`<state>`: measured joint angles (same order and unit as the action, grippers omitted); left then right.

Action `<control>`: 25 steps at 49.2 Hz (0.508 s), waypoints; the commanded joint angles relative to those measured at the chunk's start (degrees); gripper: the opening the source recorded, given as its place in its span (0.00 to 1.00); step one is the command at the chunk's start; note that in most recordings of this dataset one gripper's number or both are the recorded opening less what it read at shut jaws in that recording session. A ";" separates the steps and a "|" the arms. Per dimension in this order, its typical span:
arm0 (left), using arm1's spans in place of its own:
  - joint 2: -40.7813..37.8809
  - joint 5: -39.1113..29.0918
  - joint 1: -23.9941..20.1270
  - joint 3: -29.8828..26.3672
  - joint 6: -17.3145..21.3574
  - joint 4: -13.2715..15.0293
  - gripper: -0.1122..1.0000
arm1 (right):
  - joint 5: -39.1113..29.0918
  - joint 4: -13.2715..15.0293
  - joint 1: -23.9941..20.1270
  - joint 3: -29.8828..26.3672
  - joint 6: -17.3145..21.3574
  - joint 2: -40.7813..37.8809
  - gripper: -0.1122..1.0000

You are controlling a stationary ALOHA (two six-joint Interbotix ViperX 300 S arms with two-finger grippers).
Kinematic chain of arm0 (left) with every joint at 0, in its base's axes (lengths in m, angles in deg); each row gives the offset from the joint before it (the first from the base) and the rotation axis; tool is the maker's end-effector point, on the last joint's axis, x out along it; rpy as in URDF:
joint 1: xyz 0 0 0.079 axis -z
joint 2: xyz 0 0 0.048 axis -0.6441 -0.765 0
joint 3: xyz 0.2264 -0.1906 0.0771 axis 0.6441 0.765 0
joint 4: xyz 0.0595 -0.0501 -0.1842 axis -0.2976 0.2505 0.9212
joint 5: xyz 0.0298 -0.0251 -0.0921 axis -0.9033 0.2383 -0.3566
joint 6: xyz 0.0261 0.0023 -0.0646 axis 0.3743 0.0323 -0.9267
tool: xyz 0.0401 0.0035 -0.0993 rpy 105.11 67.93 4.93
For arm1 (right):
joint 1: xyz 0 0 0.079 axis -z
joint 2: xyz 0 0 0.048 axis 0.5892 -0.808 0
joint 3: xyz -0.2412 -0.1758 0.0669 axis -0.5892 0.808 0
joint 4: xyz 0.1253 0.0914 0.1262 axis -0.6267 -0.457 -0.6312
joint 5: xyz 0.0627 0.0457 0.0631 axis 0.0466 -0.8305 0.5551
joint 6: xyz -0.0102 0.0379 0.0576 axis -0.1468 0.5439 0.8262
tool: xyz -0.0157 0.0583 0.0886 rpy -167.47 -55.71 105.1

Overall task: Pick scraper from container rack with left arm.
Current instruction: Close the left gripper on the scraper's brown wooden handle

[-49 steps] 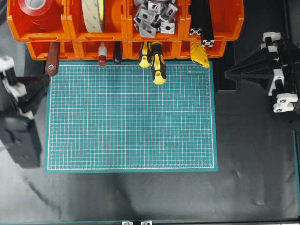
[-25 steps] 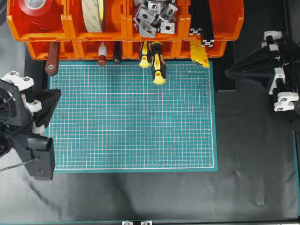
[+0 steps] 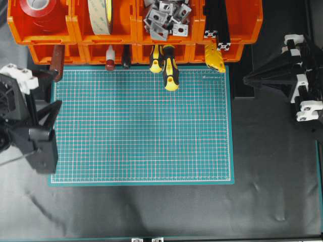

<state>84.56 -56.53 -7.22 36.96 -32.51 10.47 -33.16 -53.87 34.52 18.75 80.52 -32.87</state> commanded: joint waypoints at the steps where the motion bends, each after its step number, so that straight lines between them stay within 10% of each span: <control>1: 1.23 1.41 -1.93 1.14 0.00 -0.18 0.91 | -0.18 -0.09 -0.09 -1.32 -0.09 -0.26 0.10; 25: 2.55 9.40 -7.91 6.50 -0.70 -0.18 0.92 | 1.93 -0.18 -0.26 -0.44 0.00 -0.18 0.10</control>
<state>85.70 -49.68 -14.52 43.46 -33.21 10.56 -32.72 -53.87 34.34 18.92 80.52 -32.78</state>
